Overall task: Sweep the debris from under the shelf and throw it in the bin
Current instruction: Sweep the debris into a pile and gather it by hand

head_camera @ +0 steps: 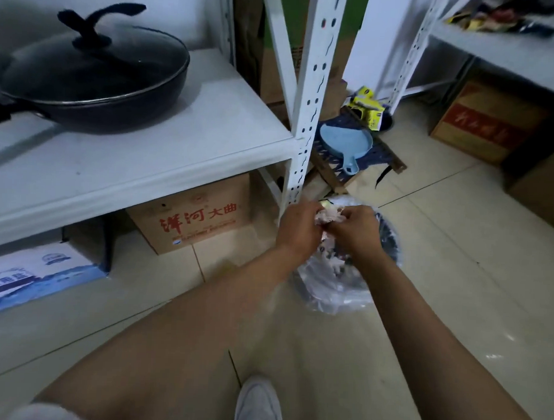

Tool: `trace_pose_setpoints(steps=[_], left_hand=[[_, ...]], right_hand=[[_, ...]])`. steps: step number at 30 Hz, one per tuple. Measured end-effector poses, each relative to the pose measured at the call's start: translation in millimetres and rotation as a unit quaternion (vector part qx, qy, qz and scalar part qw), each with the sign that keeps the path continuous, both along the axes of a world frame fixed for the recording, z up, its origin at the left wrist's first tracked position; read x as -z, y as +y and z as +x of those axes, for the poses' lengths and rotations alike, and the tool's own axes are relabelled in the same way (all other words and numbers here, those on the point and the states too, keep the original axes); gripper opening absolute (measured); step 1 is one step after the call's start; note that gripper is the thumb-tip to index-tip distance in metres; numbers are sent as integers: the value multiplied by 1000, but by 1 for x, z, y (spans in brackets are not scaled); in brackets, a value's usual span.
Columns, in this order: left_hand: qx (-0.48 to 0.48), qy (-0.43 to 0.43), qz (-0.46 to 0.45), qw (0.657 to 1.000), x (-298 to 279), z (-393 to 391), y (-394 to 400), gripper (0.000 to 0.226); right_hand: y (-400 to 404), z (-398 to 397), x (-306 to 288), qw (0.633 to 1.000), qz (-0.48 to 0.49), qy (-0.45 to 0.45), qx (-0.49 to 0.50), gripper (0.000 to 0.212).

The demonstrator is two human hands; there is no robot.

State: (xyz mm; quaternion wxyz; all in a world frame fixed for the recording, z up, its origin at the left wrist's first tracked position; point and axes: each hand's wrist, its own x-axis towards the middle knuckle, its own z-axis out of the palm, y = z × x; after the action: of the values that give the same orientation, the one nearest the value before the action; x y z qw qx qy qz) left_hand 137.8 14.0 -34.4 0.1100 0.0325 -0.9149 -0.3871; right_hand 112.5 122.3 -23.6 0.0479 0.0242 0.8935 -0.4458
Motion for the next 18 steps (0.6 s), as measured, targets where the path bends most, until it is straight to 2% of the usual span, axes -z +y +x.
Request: trace_pose_setpoints(steps=[4, 7, 10, 14, 18], left_hand=[[17, -75, 22, 997, 11, -14, 42, 24], [26, -142, 40, 989, 24, -20, 55, 21], [51, -188, 4, 981, 34, -26, 56, 21], [90, -220, -57, 970, 32, -33, 51, 27], [93, -224, -89, 966, 30, -37, 50, 30]], right_hand=[[38, -15, 22, 999, 18, -40, 7, 18], [50, -19, 33, 996, 59, -55, -24, 11], [53, -23, 39, 988, 97, -95, -72, 11], [51, -32, 49, 970, 161, -121, -138, 33], [52, -39, 58, 971, 176, -115, -110, 23]])
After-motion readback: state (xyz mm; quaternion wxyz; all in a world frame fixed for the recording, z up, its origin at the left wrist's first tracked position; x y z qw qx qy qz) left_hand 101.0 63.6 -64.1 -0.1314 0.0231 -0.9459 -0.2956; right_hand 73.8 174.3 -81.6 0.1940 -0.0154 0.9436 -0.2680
